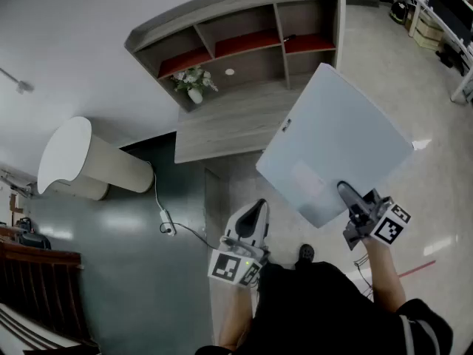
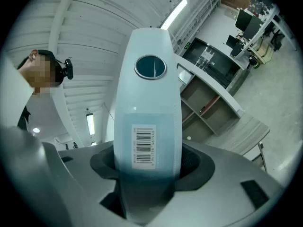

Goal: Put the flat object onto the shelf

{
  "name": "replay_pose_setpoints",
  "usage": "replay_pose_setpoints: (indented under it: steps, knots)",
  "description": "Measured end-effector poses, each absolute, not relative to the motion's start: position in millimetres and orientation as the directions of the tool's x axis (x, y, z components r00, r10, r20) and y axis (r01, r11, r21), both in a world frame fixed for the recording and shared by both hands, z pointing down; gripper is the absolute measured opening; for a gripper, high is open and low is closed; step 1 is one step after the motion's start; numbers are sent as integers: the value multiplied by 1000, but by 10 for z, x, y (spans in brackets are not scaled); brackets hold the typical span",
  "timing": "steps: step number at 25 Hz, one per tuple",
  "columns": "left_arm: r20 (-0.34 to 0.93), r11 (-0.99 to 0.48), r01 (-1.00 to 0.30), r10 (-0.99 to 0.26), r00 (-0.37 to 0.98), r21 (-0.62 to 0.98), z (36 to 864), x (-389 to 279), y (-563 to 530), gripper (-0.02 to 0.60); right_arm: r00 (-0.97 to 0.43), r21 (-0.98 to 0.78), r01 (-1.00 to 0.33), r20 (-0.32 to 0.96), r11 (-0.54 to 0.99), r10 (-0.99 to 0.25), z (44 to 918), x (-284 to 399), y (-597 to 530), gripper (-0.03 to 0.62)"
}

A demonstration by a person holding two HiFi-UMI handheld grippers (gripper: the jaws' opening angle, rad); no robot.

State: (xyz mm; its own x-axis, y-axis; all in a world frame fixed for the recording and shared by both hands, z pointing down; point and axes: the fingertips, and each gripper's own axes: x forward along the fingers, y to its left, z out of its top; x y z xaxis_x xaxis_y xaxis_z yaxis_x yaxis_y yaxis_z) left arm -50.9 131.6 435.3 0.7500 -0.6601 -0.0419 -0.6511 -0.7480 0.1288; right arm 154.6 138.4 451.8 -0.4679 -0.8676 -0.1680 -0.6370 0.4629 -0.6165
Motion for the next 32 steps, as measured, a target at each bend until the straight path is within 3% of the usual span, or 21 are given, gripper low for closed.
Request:
replay_pose_setpoints:
  steps: [19, 32]
  knots:
    - [-26, -728, -663, -677, 736, 172, 4375, -437, 1544, 15, -500, -641, -604, -157, 473, -852, 4449, 1449, 1505, 283]
    - [-37, -744, -641, -657, 753, 189, 4429, -629, 1051, 15, -480, -624, -637, -139, 453, -866, 4427, 1164, 1028, 282]
